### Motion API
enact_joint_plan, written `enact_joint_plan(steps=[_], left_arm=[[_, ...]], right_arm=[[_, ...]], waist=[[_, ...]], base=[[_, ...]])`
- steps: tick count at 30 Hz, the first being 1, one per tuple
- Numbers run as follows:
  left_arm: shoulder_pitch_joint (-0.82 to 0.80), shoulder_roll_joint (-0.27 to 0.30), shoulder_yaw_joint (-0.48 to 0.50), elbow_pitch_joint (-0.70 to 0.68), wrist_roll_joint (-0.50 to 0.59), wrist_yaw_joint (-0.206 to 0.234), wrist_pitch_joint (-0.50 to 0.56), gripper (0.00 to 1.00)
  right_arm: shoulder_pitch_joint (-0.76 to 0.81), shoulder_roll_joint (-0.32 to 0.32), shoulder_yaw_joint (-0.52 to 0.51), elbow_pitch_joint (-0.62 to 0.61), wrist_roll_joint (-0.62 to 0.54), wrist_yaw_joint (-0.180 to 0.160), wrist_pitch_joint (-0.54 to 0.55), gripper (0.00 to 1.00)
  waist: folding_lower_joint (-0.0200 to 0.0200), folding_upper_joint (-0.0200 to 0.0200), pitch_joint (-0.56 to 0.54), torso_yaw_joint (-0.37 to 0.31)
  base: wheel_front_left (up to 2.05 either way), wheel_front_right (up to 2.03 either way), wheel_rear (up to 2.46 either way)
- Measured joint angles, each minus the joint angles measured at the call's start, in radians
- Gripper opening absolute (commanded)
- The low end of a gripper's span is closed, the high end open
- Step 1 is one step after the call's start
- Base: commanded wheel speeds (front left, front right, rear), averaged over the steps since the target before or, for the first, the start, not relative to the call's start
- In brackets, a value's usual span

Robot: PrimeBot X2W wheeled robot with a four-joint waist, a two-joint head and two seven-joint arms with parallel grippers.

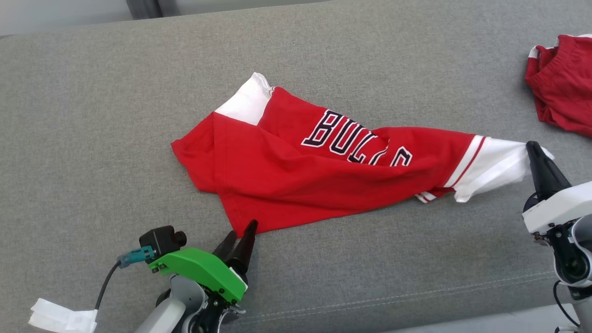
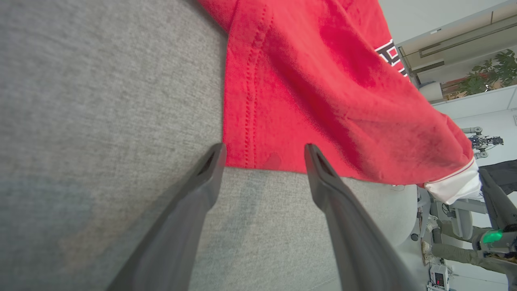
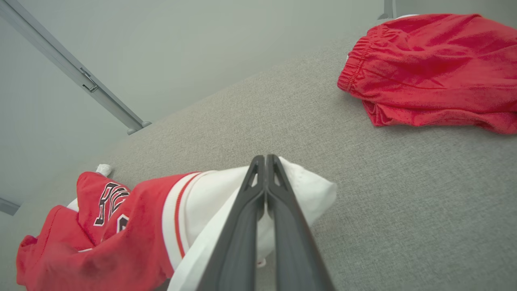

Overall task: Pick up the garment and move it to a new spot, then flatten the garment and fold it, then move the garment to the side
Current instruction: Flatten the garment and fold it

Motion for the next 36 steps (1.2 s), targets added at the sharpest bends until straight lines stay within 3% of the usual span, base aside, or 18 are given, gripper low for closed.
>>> enact_joint_plan(steps=[9, 20, 26, 36], left_arm=[[0.000, -0.032, 0.007, -0.006, 0.001, 0.000, -0.020, 1.00], [0.001, -0.066, -0.005, 0.007, -0.045, 0.000, 0.002, 1.00], [0.001, -0.069, -0.012, 0.014, -0.049, -0.004, 0.014, 1.00], [-0.002, -0.117, -0.084, 0.038, -0.057, -0.041, 0.048, 1.00]], right_arm=[[0.004, -0.064, -0.081, -0.083, 0.000, -0.016, -0.002, 0.00], [0.016, -0.067, -0.062, -0.144, 0.001, -0.017, 0.039, 0.00], [-0.002, -0.109, -0.054, -0.222, -0.011, -0.017, 0.070, 0.00], [-0.155, -0.195, 0.065, -0.447, -0.011, 0.040, 0.251, 0.00]], waist=[[0.0000, 0.0000, 0.018, 0.017], [0.0000, 0.0000, 0.041, 0.049], [0.0000, 0.0000, 0.038, 0.054], [0.0000, 0.0000, 0.016, 0.099]], base=[[0.00, 0.00, 0.00], [0.00, 0.00, 0.00], [0.00, 0.00, 0.00], [0.00, 0.00, 0.00]])
